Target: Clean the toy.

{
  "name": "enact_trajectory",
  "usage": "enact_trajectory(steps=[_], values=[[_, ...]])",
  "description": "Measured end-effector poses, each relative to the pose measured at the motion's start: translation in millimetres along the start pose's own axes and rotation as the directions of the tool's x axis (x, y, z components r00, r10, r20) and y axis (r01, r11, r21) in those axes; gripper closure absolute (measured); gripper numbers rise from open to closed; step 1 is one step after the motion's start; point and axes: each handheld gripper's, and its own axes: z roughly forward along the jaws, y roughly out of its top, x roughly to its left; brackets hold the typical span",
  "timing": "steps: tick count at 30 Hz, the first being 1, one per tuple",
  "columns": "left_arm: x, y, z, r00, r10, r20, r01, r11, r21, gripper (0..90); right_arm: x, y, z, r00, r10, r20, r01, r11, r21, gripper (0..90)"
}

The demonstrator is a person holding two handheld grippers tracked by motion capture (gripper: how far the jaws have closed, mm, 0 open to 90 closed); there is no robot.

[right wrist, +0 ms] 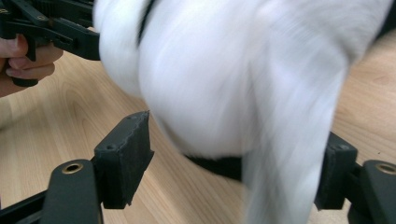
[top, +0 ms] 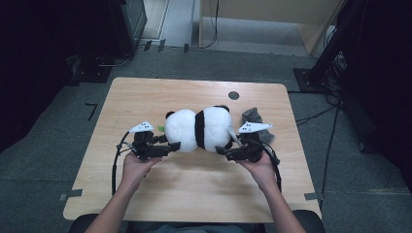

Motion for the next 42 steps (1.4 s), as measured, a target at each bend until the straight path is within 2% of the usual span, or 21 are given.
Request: enact_trajectory(steps=[1,2,4,5,10,17,20,25,33,38,42], values=[[0.0,-0.8,1.1,1.0,-0.007,0.001,0.007,1.0,0.004,35.8,0.0,0.1,1.3,1.0,0.004,0.001,-0.004,1.0,0.007,26.2],[0.1,-1.5,3.1,1.0,-0.005,-0.005,0.005,0.9996,0.027,36.2,-0.3,-0.2,4.3,1.0,0.0,0.007,0.0,0.9997,0.024,26.6],[-1.7,-4.3,6.5,0.9987,0.031,-0.039,-0.029,0.9981,0.055,36.8,1.3,-0.9,7.9,0.9998,-0.014,0.017,0.013,0.9996,0.025,26.3],[-1.5,-4.6,6.8,0.9987,0.03,-0.041,-0.028,0.9976,0.064,36.9,2.1,-0.5,8.8,0.9995,-0.02,0.025,0.019,0.9992,0.034,26.3],[2.0,-6.2,5.1,0.9986,0.014,-0.05,-0.011,0.998,0.062,36.2,1.4,-2.5,9.9,0.9997,-0.018,0.018,0.017,0.9991,0.039,27.6],[5.9,-6.9,0.7,0.9983,0.002,-0.059,0.001,0.9986,0.052,36.3,-0.6,-4.0,6.9,0.9992,-0.028,0.029,0.027,0.999,0.036,27.3],[7.6,-6.4,-1.6,0.9986,-0.01,-0.052,0.013,0.9988,0.048,37.1,-3.6,-3.8,2.3,0.9983,-0.037,0.046,0.035,0.999,0.028,26.8],[7.9,-6.4,-1.7,0.9984,-0.005,-0.057,0.008,0.9991,0.043,36.3,-12.8,-3.9,-6.7,0.9981,-0.01,0.061,0.01,0.9999,0.004,27.0],[9.0,-3.9,-0.6,0.9971,0.021,-0.074,-0.016,0.9976,0.067,32.7,-20.3,-2.1,-17.3,0.9957,-0.011,0.092,0.013,0.9998,-0.017,27.2],[6.9,0.1,-1.2,0.9925,0.059,-0.107,-0.05,0.9956,0.079,32.6,-25.4,-2.8,-28.4,0.9919,-0.016,0.126,0.02,0.9993,-0.031,28.1],[5.2,3.2,-2.0,0.9919,0.064,-0.109,-0.057,0.9963,0.065,32.8,-33.8,-4.1,-37.7,0.9878,0.001,0.156,0.006,0.9989,-0.047,28.4]])
